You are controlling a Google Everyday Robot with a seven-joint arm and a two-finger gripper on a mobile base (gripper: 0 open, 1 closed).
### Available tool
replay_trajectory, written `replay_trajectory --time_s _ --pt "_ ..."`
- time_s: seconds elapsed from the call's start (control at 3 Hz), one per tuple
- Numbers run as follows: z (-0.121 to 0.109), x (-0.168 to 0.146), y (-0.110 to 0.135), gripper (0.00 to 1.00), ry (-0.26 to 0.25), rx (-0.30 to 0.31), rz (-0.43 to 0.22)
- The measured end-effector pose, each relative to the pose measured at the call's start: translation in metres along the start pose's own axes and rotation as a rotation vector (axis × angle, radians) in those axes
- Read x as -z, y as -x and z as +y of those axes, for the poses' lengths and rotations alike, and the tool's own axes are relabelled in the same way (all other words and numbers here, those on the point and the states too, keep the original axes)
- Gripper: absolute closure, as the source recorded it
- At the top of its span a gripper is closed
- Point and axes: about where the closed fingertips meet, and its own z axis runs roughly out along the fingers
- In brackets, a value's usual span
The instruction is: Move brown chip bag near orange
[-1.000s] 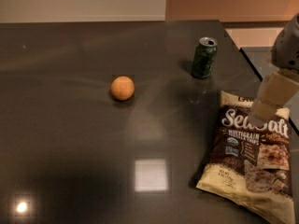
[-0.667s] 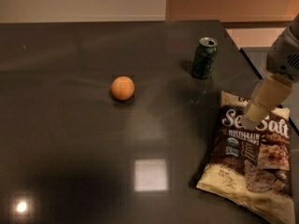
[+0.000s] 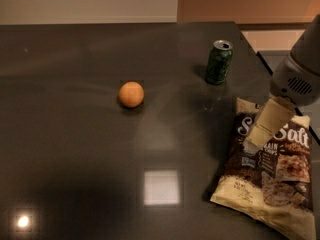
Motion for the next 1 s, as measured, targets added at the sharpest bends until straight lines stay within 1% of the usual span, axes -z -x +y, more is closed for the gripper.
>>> replay_trajectory --time_s 0.33,0.67,1.0 --pt "-0.006 -0.013 -0.004 0.0 -0.035 0.011 0.031" --pt "-0.019 -0.019 -0.01 0.0 -0.065 0.012 0.048" --pt "-0.028 -0.026 -0.016 0.0 -0.064 0.006 0.059"
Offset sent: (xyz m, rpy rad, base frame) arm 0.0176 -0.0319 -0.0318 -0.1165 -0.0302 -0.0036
